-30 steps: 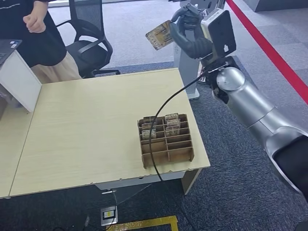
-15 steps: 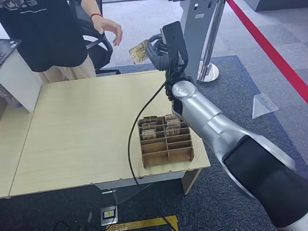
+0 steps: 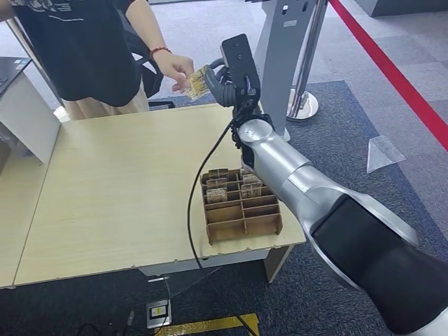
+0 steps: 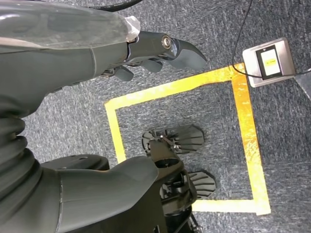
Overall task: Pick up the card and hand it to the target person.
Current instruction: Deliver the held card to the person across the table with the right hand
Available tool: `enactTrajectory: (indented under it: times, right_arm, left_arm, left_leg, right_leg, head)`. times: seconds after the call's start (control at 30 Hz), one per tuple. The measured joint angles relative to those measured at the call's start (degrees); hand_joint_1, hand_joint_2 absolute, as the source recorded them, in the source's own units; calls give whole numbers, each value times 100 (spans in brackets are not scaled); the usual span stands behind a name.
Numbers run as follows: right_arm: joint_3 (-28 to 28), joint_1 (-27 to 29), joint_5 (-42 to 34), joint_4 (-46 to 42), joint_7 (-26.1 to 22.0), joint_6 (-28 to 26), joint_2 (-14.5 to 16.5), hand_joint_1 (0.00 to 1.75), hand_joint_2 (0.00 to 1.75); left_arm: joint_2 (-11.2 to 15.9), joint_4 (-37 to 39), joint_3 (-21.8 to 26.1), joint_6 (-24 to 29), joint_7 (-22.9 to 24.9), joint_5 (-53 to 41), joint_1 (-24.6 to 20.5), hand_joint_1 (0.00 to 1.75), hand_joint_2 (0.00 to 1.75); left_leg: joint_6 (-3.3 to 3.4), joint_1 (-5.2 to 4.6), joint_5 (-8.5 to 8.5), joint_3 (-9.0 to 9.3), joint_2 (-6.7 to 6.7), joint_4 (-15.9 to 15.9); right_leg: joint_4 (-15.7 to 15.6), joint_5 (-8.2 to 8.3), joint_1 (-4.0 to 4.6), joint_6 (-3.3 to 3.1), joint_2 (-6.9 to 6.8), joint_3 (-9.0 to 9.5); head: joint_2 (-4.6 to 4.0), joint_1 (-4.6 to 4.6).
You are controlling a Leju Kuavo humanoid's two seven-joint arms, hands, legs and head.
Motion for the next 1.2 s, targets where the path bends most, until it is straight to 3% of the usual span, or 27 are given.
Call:
enactTrajectory:
  times: [0.1,0.23,0.27,0.57,0.73,0.83,1.03,1.2]
  right_arm:
    - [0,-33,21,56,11,-8,13,175,175]
    - [2,-46,59,118,23,-10,20,5,175]
    - [2,-46,65,132,26,-9,22,0,175]
    - [9,-47,137,224,-29,185,25,0,175]
    - [15,-153,223,219,-31,743,-8,0,175]
    - [37,-406,436,159,212,1145,-152,0,175]
    - [86,-1072,870,-494,1190,2244,-869,0,175]
    - [99,-1422,887,-1720,2202,3171,-1864,0,175]
  left_arm:
    - [0,0,-20,3,0,1,-1,0,175]
    - [0,0,-24,9,0,19,-1,0,175]
    - [0,0,-25,11,0,24,-1,0,175]
    - [8,0,-47,22,0,80,1,0,175]
    - [22,1,-52,23,-17,185,17,0,175]
    - [45,5,-52,23,-54,269,61,0,175]
    - [104,26,-52,-3,-132,453,190,0,175]
    - [151,32,-52,-52,-222,629,270,0,175]
  left_leg:
    - [0,0,0,0,0,0]
    - [0,0,0,0,0,0]
    - [0,0,0,0,0,0]
    - [0,0,0,1,0,0]
    - [0,0,0,2,1,1]
    - [-1,0,1,1,2,4]
    - [0,-3,0,-2,2,13]
    - [1,-4,-1,-6,1,24]
  right_leg:
    - [0,0,0,0,0,0]
    - [0,0,0,0,0,0]
    - [0,0,0,0,0,0]
    - [0,0,0,0,0,0]
    - [0,1,0,-2,2,-3]
    - [0,3,1,-4,2,-7]
    - [0,4,-1,-5,2,-9]
    - [-3,4,-2,-5,0,-11]
  head:
    - [0,0]
    - [0,0]
    - [0,0]
    - [0,0]
    - [0,0]
    - [0,0]
    - [0,0]
    - [0,1]
